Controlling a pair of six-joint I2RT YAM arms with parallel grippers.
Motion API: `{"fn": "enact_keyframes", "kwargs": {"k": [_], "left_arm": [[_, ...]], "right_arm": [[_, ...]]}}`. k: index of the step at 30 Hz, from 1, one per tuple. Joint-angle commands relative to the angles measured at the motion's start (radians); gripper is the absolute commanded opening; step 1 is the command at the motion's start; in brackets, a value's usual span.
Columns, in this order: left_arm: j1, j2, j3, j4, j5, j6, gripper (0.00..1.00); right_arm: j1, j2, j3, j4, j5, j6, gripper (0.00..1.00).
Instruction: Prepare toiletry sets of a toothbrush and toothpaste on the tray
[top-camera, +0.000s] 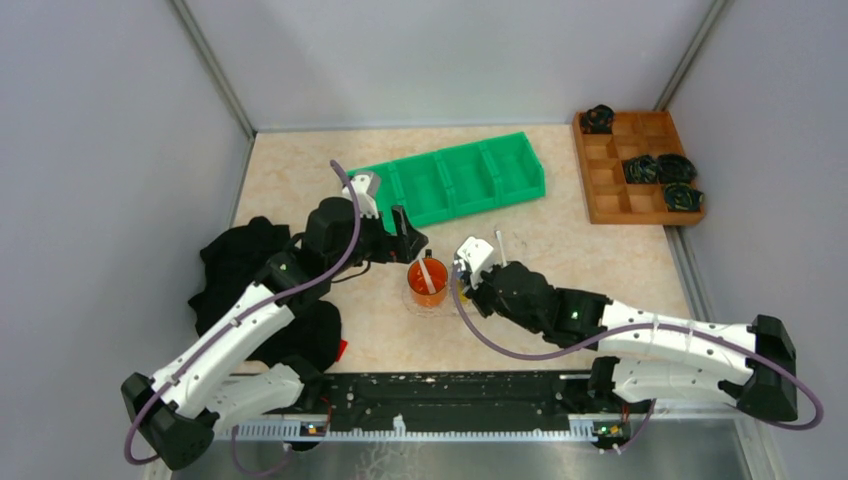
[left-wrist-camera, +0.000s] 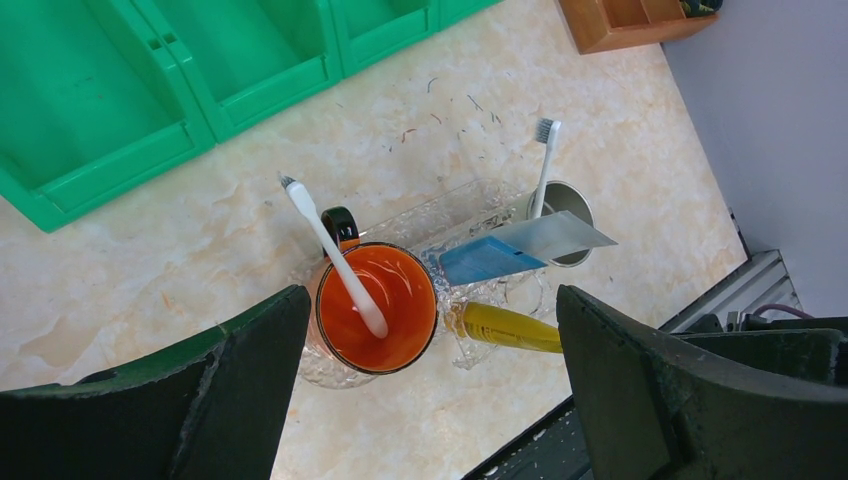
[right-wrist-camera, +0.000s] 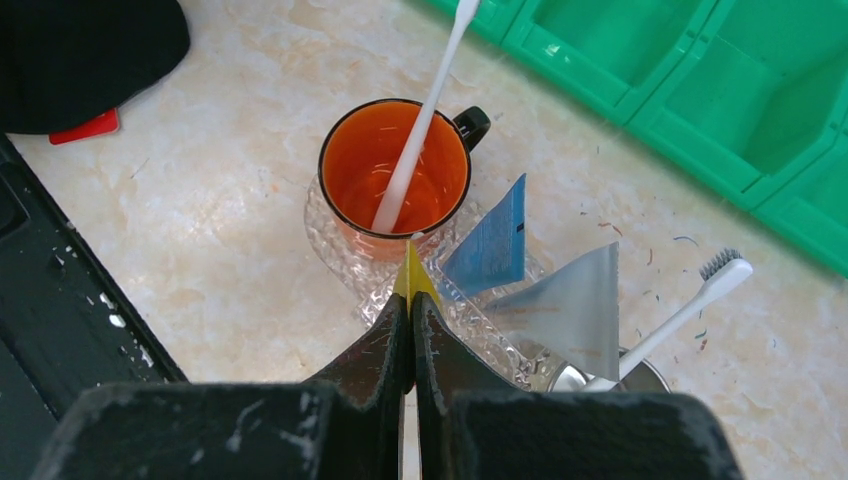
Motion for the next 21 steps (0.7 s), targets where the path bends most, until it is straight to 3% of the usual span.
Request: {"fn": "enact_keyframes", "kwargs": {"k": [1,21], "left_arm": [[0.005,-0.021,-0.010,0.021,0.015,0.000,0.99],[0.005,-0.038,-0.022,0.019,0.010,0.008,0.99]], "right_arm": [[0.013,0.010,-0.007,0.087,0.031,0.002,0.00],[0.014,0.083,-0.062,0.180,0.072,0.008,0.00]]}}
